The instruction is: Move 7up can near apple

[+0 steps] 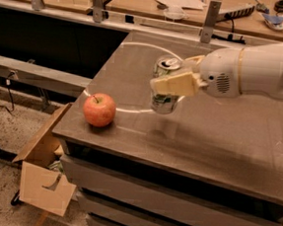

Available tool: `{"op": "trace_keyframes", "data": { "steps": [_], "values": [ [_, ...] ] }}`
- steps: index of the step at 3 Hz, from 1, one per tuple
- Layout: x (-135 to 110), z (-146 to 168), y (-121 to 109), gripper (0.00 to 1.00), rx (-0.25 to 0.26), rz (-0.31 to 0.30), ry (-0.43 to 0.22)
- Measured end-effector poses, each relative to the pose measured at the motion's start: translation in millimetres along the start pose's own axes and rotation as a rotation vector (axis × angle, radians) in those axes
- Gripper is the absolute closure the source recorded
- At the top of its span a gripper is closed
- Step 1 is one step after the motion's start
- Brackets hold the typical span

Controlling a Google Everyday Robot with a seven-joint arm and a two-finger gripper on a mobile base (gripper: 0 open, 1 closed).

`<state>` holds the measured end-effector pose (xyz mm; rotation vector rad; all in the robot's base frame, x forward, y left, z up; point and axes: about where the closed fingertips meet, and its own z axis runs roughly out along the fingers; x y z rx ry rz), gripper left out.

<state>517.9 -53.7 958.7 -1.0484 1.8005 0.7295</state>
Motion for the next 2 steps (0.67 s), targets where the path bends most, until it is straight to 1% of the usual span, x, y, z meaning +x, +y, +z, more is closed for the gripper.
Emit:
{"op": "trace_keyframes", "data": {
  "steps": [1, 2],
  "values": [
    [15, 13, 16, 1.0, 0.024, 0.029, 0.016],
    [20, 39, 28, 0.97, 0.032, 0.043, 0.003]
  ]
}}
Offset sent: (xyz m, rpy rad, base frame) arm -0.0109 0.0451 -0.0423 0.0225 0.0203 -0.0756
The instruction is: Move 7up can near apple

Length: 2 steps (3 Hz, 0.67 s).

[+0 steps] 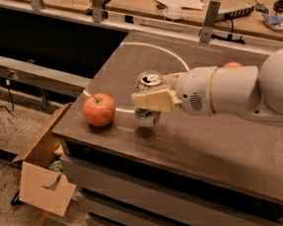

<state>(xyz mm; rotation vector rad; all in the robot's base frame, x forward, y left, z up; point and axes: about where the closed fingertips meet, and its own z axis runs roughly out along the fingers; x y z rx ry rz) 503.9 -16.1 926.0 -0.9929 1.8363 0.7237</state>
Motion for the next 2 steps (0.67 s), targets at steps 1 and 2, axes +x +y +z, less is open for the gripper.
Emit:
{"op": "trace_keyframes", "data": {
  "steps": [1, 2],
  "values": [
    [3, 16, 9, 0.74, -0.012, 0.012, -0.001],
    [13, 26, 19, 0.43, -0.017, 0.033, -0.003]
  ]
}}
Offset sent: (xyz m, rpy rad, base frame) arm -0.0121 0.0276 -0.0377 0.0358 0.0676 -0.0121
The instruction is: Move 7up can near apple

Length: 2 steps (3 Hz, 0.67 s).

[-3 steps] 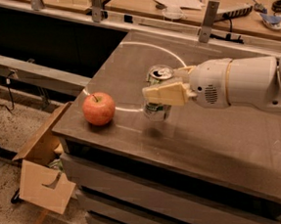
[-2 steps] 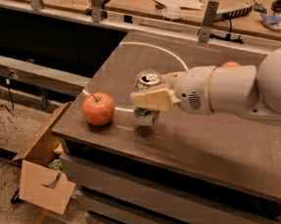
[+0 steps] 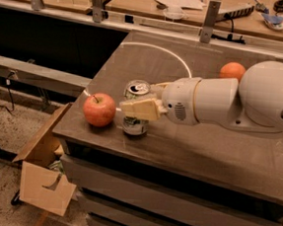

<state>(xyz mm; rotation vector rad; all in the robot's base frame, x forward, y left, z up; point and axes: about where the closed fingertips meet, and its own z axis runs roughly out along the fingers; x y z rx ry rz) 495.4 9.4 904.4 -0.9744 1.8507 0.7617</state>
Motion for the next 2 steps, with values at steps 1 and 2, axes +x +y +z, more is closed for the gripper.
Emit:
{"op": "trace_keyframes", "data": {
  "steps": [1, 2],
  "values": [
    [3.2, 3.2, 3.5, 0.2, 0.001, -0.003, -0.006],
    [-1.8, 7.3, 11.0, 0.0, -0.014, -0.057, -0.041]
  ]
}}
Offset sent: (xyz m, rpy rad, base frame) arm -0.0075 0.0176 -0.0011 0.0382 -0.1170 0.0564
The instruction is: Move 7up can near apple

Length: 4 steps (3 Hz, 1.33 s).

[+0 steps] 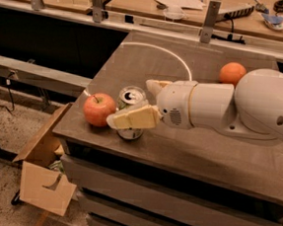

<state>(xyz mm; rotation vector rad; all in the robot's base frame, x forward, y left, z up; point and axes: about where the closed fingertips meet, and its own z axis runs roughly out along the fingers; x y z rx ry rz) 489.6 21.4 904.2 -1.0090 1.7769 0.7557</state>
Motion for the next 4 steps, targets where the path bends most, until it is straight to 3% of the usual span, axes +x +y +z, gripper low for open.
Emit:
{"op": "trace_keyframes", "data": {
  "steps": [1, 2, 3, 4],
  "values": [
    [-6, -8, 0, 0.0, 0.001, -0.057, -0.001],
    [-5, -56, -23, 0.0, 0.105, -0.096, 0.063],
    [1, -139, -61, 0.0, 0.285, -0.146, 0.154],
    [-3, -129, -55, 0.0, 0.265, -0.146, 0.145]
  ]
}}
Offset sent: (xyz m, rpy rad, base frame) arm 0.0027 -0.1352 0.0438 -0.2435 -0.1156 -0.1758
